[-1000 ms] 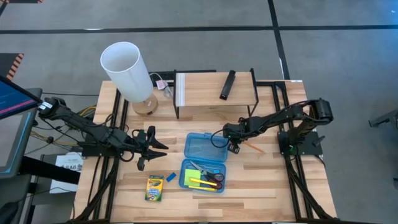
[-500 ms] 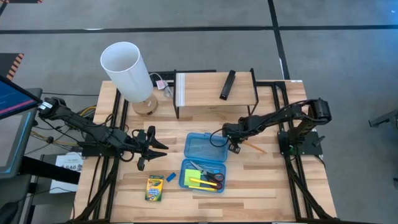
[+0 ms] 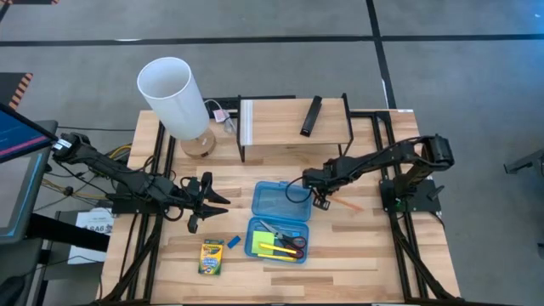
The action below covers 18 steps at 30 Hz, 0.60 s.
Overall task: Pack school essentials
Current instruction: Put the brown pencil into the blue supply box
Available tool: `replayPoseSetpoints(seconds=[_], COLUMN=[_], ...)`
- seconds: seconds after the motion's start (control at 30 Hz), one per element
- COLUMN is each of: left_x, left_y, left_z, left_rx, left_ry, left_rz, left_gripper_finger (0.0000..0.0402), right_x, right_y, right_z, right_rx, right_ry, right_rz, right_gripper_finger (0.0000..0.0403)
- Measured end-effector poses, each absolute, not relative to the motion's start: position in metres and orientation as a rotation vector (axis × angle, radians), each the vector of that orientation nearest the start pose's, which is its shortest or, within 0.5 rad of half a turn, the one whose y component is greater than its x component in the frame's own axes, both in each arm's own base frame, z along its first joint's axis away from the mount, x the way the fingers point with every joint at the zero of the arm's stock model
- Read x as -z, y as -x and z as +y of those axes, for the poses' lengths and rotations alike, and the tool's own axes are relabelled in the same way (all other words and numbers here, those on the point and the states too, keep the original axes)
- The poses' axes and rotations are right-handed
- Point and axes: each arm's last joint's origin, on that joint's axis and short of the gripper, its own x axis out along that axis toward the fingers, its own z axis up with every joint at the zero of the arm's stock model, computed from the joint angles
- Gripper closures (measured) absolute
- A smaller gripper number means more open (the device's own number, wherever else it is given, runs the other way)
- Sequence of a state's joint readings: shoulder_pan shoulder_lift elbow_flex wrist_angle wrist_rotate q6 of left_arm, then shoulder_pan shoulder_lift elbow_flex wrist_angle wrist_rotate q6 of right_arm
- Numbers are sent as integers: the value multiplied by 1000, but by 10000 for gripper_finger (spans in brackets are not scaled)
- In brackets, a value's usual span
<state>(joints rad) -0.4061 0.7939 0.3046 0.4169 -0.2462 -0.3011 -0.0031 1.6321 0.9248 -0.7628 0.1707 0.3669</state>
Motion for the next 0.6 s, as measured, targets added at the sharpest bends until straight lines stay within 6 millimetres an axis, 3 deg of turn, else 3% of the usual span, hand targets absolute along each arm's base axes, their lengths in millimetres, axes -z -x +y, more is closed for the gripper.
replayPoseSetpoints(seconds=[0.27,0.43,0.6], left_x=[-223,-222,-222], left_y=[-164,-163,-163], left_z=[-63,-63,-63], left_rx=[148,159,149], left_ry=[281,292,296], left_rz=[93,104,103], left_gripper_finger=[288,288,288], right_x=[-174,-188,-185], right_y=[-254,-217,-176], right_z=[18,33,44], right_rx=[356,365,386], right_ry=[-227,-287,-409], right_rz=[1427,1335,1287], right_gripper_finger=[375,353,337])
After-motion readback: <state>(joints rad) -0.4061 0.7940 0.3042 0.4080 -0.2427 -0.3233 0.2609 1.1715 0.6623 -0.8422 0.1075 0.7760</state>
